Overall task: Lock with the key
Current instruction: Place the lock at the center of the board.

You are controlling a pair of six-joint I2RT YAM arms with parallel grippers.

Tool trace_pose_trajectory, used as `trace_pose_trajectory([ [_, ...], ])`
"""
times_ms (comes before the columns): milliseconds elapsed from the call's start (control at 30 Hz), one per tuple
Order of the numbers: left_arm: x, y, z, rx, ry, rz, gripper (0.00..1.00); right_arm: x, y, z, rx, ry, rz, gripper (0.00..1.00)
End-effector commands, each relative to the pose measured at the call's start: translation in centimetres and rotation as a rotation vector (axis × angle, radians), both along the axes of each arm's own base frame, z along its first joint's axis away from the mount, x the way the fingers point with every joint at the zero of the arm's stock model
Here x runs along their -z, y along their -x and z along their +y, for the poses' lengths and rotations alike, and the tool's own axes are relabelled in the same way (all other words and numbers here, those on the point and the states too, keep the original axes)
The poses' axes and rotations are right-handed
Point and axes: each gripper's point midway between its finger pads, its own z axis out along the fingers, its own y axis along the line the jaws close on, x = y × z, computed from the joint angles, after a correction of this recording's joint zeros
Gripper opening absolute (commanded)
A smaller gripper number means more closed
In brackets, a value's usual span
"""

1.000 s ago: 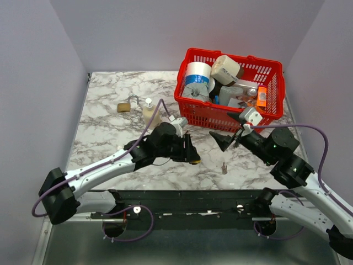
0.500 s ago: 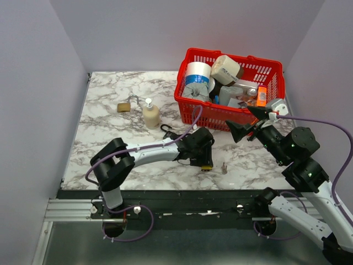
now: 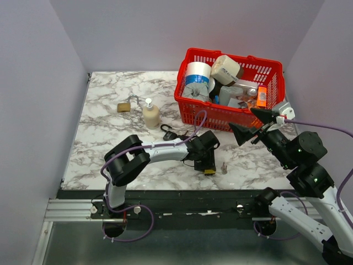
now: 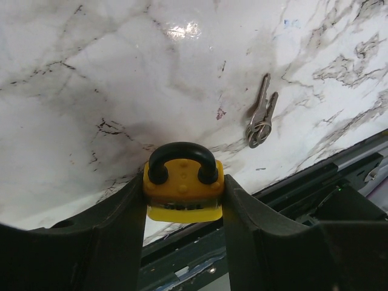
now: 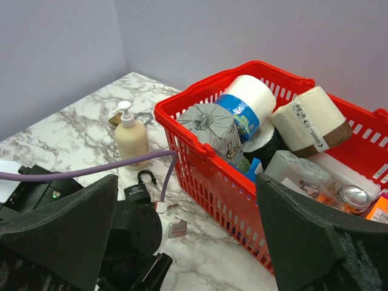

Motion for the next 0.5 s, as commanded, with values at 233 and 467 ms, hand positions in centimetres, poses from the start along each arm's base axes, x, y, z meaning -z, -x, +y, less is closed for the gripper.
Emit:
trace_pose_trajectory([
  [233,0.5,-0.9,-1.7,-0.015,0.026,0.021,0.14,1.9,0.3,0.2,-0.019,0.013,0.044,1.00],
  [467,1.2,-0.7,-1.0,-0.028,0.010,0.048,0.42,1.9,0.1,0.3,-0.017,0.013,0.049,1.00],
])
